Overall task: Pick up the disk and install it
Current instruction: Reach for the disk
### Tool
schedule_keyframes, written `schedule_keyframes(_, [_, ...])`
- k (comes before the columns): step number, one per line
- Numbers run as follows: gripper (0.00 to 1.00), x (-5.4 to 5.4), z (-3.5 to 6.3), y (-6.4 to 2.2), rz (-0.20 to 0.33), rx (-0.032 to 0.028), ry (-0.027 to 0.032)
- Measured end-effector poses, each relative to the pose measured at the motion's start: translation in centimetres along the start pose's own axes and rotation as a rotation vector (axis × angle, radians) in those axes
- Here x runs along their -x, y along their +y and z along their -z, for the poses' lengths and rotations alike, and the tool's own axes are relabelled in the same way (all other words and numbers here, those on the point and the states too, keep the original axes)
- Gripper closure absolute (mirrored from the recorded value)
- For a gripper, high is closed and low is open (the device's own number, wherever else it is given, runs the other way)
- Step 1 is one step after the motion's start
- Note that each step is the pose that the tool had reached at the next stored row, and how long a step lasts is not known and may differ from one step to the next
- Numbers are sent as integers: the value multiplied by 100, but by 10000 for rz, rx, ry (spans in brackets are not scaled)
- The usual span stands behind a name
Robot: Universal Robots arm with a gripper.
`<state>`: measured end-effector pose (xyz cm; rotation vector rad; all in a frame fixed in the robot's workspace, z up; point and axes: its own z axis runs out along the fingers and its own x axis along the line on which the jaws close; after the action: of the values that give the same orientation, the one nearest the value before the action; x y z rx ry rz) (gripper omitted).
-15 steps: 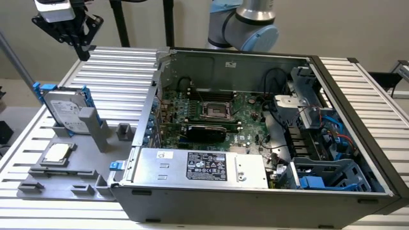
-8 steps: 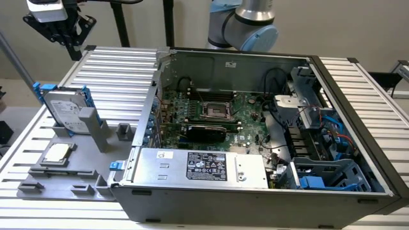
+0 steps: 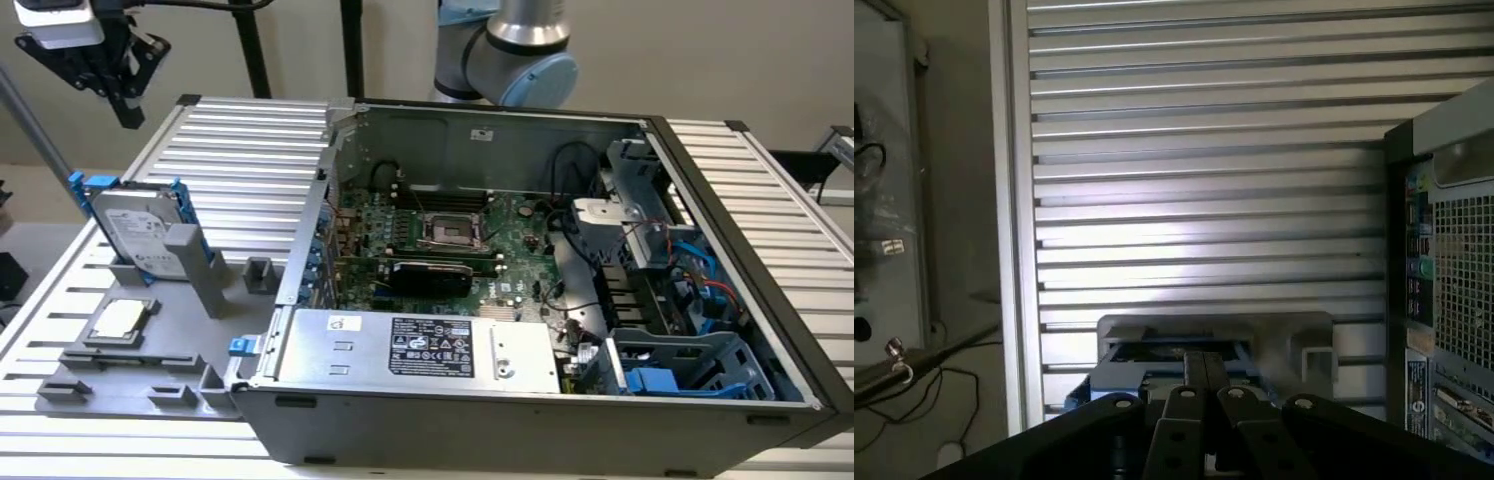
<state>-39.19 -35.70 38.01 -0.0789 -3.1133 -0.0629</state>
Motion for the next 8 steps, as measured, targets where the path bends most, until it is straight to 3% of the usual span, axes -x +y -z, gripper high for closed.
schedule_keyframes(8, [89, -362, -37, -20, 0, 0, 0])
